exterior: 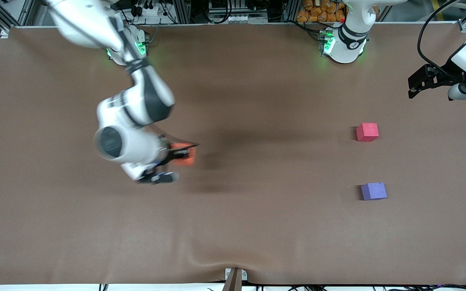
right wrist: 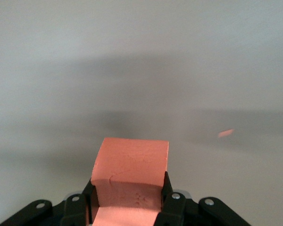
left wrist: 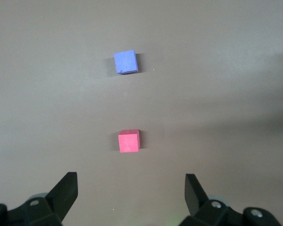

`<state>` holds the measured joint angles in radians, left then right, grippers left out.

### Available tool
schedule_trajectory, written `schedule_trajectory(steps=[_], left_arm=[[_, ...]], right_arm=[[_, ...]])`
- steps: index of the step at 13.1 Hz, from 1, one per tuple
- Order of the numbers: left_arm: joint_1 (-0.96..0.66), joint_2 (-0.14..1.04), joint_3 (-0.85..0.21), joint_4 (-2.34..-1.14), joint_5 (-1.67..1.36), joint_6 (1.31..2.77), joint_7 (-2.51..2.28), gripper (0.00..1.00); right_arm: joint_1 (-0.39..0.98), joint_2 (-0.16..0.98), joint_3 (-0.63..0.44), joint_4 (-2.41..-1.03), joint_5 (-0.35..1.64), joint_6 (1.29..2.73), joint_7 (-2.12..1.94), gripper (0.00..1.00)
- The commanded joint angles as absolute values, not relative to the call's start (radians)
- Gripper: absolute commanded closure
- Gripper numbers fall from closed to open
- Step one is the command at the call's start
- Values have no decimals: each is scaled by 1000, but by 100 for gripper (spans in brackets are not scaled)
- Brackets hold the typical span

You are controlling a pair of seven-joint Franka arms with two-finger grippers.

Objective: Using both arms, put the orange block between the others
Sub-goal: 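Carry the orange cube with the right gripper toward the table middle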

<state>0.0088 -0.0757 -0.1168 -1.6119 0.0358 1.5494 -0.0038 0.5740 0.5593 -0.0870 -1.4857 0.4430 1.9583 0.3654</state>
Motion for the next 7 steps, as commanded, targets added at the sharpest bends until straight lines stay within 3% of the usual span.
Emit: schedule_trajectory(steps=[1,7], left_arm=[[17,-78,-124,-1606,38,1548,-23,0],[15,-78,-124,-1605,37,1548,-23,0]], right_arm=[[650,589,-103,-1496,584,2020,397,63],[840,701,-104,-1491,796,2271,515,61]])
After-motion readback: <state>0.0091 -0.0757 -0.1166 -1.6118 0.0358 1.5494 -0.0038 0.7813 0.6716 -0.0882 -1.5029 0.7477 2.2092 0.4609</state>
